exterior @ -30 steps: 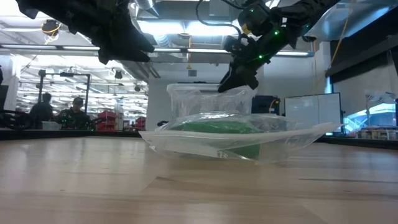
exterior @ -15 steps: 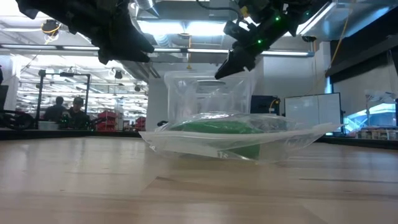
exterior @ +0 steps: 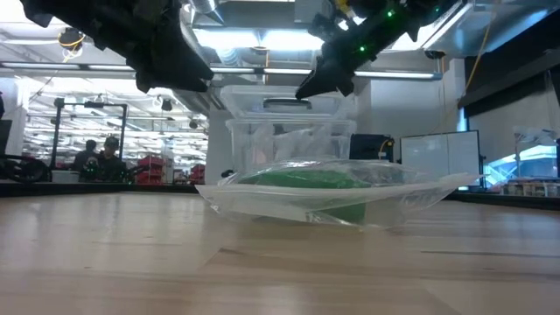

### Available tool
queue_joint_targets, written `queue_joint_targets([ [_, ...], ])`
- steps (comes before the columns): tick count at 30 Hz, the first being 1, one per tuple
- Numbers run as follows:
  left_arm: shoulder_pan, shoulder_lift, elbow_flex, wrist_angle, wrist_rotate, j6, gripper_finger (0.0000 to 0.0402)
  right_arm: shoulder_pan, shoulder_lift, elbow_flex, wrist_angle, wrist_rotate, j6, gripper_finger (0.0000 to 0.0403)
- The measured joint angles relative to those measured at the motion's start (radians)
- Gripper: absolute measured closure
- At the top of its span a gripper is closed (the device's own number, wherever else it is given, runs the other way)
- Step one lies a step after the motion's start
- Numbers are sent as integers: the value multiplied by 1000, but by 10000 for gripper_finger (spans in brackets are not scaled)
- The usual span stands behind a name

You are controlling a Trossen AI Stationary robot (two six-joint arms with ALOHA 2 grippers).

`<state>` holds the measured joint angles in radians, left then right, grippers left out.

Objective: Roll bandage
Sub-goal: Open the transparent bin

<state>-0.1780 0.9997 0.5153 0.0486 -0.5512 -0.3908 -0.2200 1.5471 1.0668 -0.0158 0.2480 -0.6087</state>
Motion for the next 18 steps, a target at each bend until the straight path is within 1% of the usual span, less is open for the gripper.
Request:
queue_joint_targets([
  [3, 0, 0, 0, -10, 0, -1, 220, 25, -17, 0, -18, 57, -1, 326],
  [5, 0, 0, 0, -10, 0, 2, 220, 51, -56, 0, -52, 87, 17, 327],
  [7, 0, 0, 0, -10, 0, 3, 220, 84, -116, 0, -107, 92, 56, 326],
  [8, 0, 0, 0, -10, 0, 6, 220, 104, -150, 1, -140, 77, 79, 324],
  [10, 0, 0, 0, -10, 0, 11, 220, 148, -212, 1, -234, 55, 136, 323],
  [14, 0, 0, 0, -7, 0, 13, 220, 254, -316, 1, -504, 46, 303, 325],
  [18, -4, 0, 0, -7, 1, 25, 220, 391, -359, 1, -711, -9, 524, 326],
])
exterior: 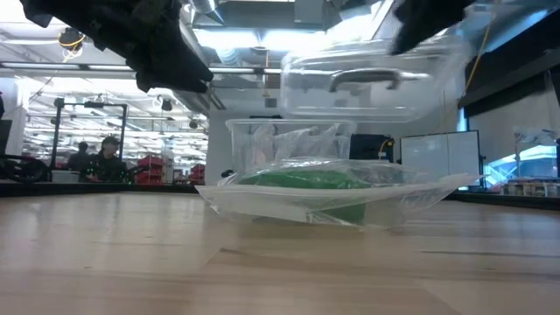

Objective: Roll bandage
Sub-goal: Open the transparent bin, then put the transparent zip lock bag into the transparent bin

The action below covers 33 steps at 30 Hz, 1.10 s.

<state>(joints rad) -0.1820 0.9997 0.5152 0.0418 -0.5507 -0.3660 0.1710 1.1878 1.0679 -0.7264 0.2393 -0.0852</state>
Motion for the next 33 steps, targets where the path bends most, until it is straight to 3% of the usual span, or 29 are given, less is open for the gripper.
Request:
queue_joint_targets([
  [5, -11, 0, 0, 0, 0, 8, 220, 181, 1, -32, -90, -18, 186, 326],
  [15, -47, 0, 0, 1, 0, -5, 220, 357, 1, -259, 45, 126, 447, 325],
  [26, -81, 64, 0, 3, 1, -69, 220, 379, 8, -550, 361, 174, 498, 299],
  [33, -118, 156, 0, 62, 1, -102, 220, 379, 6, -560, 357, 138, 496, 225],
])
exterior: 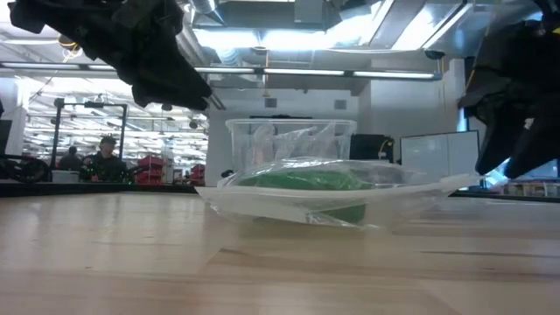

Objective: Roll bandage
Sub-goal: Put the transparent zip lock bag into the transparent bin

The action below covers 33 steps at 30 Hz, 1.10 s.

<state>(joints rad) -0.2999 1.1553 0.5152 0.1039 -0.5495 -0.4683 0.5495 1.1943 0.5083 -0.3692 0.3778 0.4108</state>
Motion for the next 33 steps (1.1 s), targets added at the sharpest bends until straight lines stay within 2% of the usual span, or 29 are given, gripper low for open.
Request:
queue_joint_targets([
  [7, -36, 51, 0, 79, 0, -14, 220, 1, 0, 76, -145, -89, -79, 144],
  [10, -55, 83, 0, 148, -1, -4, 220, 1, 0, 98, -103, -101, -170, 129],
  [16, -105, 164, 0, 206, 0, -30, 220, 1, 58, 99, 142, -136, -397, 125],
  [22, -152, 224, 8, 229, 0, -26, 220, 1, 194, 99, 354, -179, -585, 125],
  [28, -177, 234, 34, 228, 0, 106, 220, 9, 294, 99, 434, -163, -871, 125],
  [33, -186, 233, 44, 224, 0, 136, 220, 9, 304, 99, 428, -154, -913, 125],
])
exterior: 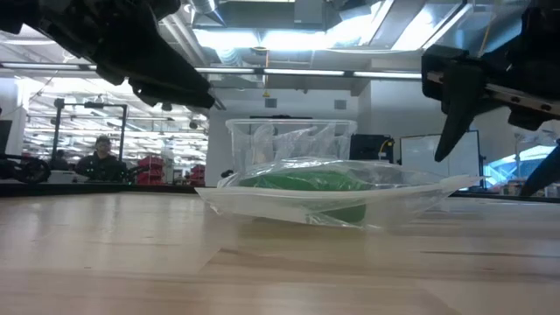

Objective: Roll bandage
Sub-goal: Put the transparent zip lock bag into the transparent bin

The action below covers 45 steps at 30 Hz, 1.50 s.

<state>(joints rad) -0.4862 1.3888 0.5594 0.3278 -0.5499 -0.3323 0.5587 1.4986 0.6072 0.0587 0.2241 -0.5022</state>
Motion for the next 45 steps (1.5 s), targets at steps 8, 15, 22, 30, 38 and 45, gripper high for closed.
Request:
queue_joint_targets([
  [8, 3, 13, 0, 7, 0, 19, 220, -3, 12, 1, -2, -16, -4, 125],
  [15, 7, 110, 2, 98, 0, 18, 220, -2, 55, 1, -71, -8, 1, 125],
  [22, 9, 218, 55, 117, 0, 18, 220, -2, 57, 1, -69, 1, -2, 125],
  [30, 10, 284, 68, 134, 0, 3, 220, -1, 109, 2, 1, 32, -4, 125],
  [38, 33, 284, 68, 134, -1, -12, 220, -14, 147, 1, 287, 91, -123, 125],
  [45, 49, 284, 68, 133, -2, -12, 220, -36, 276, 1, 470, 81, -207, 125],
])
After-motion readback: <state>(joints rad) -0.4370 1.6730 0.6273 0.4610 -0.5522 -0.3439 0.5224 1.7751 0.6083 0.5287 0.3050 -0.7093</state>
